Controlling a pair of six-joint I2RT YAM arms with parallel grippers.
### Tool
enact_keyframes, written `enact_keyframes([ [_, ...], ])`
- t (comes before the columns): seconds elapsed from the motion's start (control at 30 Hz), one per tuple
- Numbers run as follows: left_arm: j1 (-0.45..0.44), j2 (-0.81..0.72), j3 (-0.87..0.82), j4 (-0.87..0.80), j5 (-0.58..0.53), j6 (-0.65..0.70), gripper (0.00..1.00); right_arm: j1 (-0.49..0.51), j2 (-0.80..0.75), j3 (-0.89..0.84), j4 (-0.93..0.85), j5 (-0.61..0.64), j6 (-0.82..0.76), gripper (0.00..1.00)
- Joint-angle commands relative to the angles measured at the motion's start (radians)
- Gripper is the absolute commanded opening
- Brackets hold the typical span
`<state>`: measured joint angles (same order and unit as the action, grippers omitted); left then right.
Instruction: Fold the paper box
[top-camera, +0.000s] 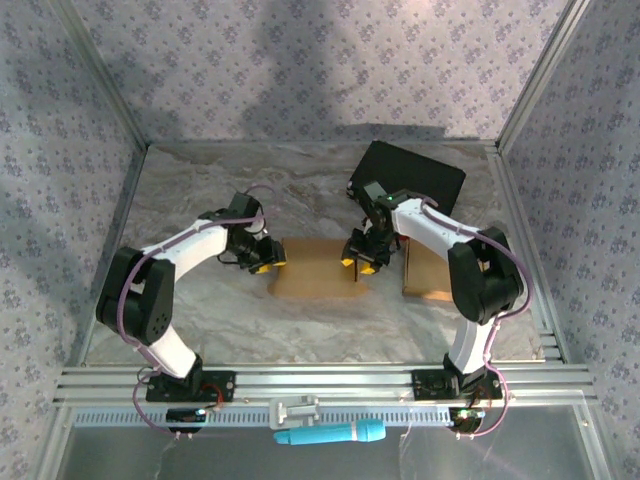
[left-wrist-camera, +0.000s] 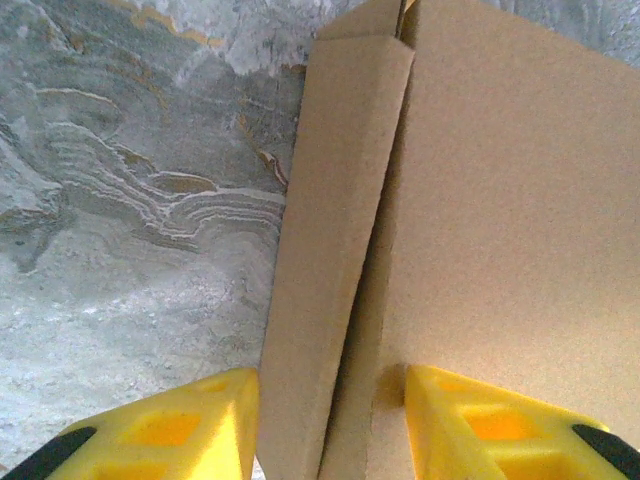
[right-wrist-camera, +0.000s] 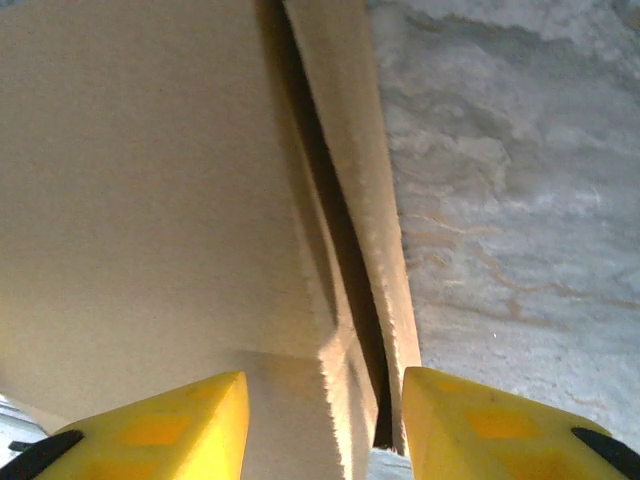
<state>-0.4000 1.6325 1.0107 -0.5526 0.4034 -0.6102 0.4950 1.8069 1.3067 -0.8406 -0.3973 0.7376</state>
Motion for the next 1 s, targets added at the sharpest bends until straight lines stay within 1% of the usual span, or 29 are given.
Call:
enact_keyframes([
  [0.0, -0.007, 0.01, -0.026, 0.035, 0.003, 0.018, 0.42, -0.017, 0.029, -0.011, 0.029, -0.011, -0.088, 0.45],
  [0.17, -0.007, 0.004, -0.056, 0.072, -0.005, 0.024, 0.42, -0.049, 0.042, -0.021, 0.023, -0.028, -0.101, 0.45],
  [0.2, -0.007, 0.001, -0.059, 0.077, -0.006, 0.023, 0.42, -0.053, 0.04, -0.021, 0.02, -0.025, -0.137, 0.45],
  [0.33, -0.008, -0.008, -0.067, 0.09, -0.007, 0.018, 0.41, -0.053, 0.02, -0.021, 0.013, -0.004, -0.169, 0.48],
  [0.43, -0.008, -0.01, -0.075, 0.107, -0.002, 0.014, 0.39, -0.053, 0.039, -0.027, 0.027, -0.02, -0.176, 0.47],
  [0.57, -0.01, -0.012, -0.084, 0.13, 0.006, 0.009, 0.37, -0.046, 0.068, -0.036, 0.053, -0.03, -0.178, 0.45],
  [0.63, -0.01, -0.011, -0.091, 0.14, 0.01, 0.008, 0.36, -0.047, 0.079, -0.038, 0.06, -0.034, -0.175, 0.41],
  [0.8, -0.01, -0.011, -0.126, 0.203, 0.046, -0.017, 0.26, -0.043, 0.083, -0.037, 0.085, -0.053, -0.155, 0.34],
  [0.97, -0.017, -0.021, -0.157, 0.247, 0.073, -0.021, 0.26, -0.028, 0.095, -0.035, 0.095, -0.062, -0.14, 0.32],
])
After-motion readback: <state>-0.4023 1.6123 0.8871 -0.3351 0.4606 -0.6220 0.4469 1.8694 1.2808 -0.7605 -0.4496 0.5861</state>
